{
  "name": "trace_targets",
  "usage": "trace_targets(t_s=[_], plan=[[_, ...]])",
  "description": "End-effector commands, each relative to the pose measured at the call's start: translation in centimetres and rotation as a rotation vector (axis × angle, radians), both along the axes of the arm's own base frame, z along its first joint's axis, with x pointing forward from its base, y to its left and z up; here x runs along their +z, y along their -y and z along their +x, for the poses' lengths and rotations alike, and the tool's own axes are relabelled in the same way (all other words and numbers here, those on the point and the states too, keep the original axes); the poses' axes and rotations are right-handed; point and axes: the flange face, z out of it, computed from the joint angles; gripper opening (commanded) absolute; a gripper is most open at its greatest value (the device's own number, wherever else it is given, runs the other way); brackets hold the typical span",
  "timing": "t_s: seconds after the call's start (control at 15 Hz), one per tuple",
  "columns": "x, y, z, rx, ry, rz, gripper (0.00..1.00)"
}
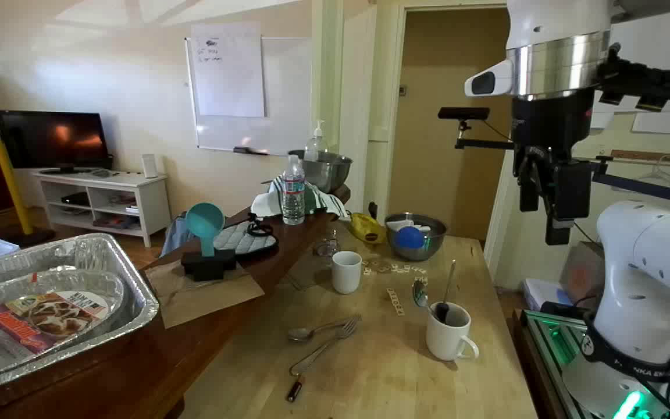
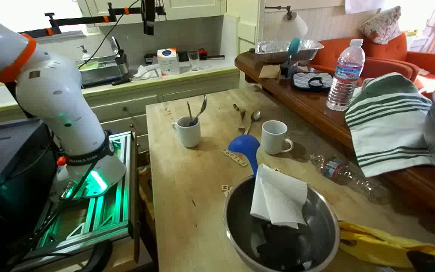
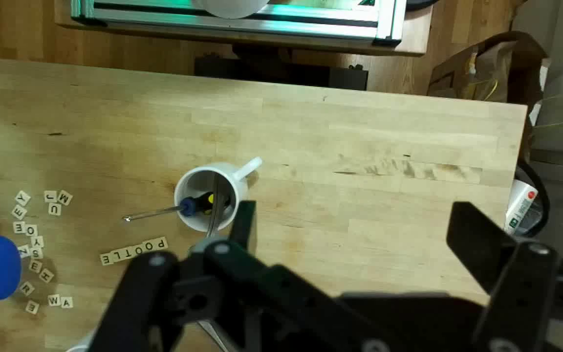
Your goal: Move the screwdriver, which is in the cup, to the table
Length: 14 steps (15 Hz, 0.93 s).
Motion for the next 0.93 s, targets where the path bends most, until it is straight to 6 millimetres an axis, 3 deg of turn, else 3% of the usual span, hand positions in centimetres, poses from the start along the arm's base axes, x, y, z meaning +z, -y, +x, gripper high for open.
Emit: trace_targets(t_s=[0.0, 0.47, 0.67, 0.87], plan=[[0.1, 0.0, 0.0, 0.0, -0.001, 0.0, 1.0], [0.1, 0.0, 0.0, 0.0, -0.001, 0.0, 1.0], [-0.2, 2.7, 0.3, -0.048, -0.046, 0.04, 1.0], [-0.7, 7.0, 0.5, -0.085, -0.114, 0.13, 1.0]])
